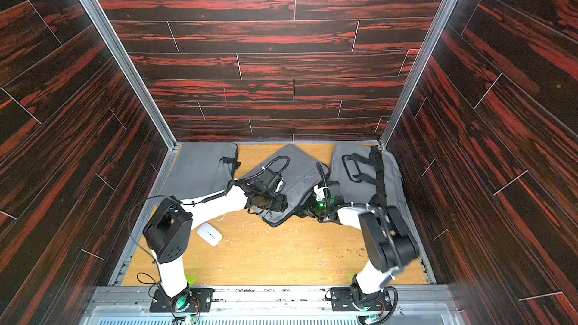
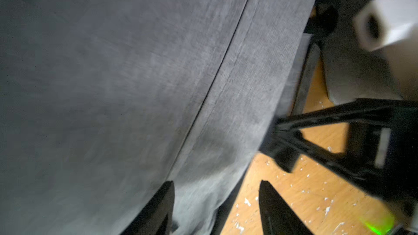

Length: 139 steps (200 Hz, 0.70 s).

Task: Put the mouse into the laptop bag
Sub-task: Adjust the zippered laptop bag at the center of the board.

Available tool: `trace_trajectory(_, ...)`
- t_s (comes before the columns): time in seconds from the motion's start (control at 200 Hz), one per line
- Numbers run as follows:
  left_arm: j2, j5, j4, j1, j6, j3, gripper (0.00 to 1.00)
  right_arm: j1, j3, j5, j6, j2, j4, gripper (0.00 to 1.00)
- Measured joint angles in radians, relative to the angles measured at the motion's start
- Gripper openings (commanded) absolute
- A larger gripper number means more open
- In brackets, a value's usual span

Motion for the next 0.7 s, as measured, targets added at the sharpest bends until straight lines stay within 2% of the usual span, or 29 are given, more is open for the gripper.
trace_trajectory(0.12, -0.057, -0.067, -0.004, -0.029, 0.067, -0.006, 0.64, 0.002, 0.088, 0.023, -0.048, -0.05, -0.125, 0.0)
trace_trajectory(0.331, -0.122, -0.171, 0.039, -0.136, 0.195, -0.05, 0.67, 0.004, 0.216, 0.027, -0.107, -0.05, -0.268, 0.0)
trace_trajectory(0.491, -0.087, -0.264, 0.063, -0.19, 0.278, -0.046, 0.68, 0.004, 0.27, 0.027, -0.135, -0.05, -0.346, 0.0)
trace_trajectory(0.696, 0.022, -0.364, 0.097, -0.204, 0.35, -0.005, 0.68, 0.006, 0.305, 0.015, -0.147, -0.05, -0.39, 0.0)
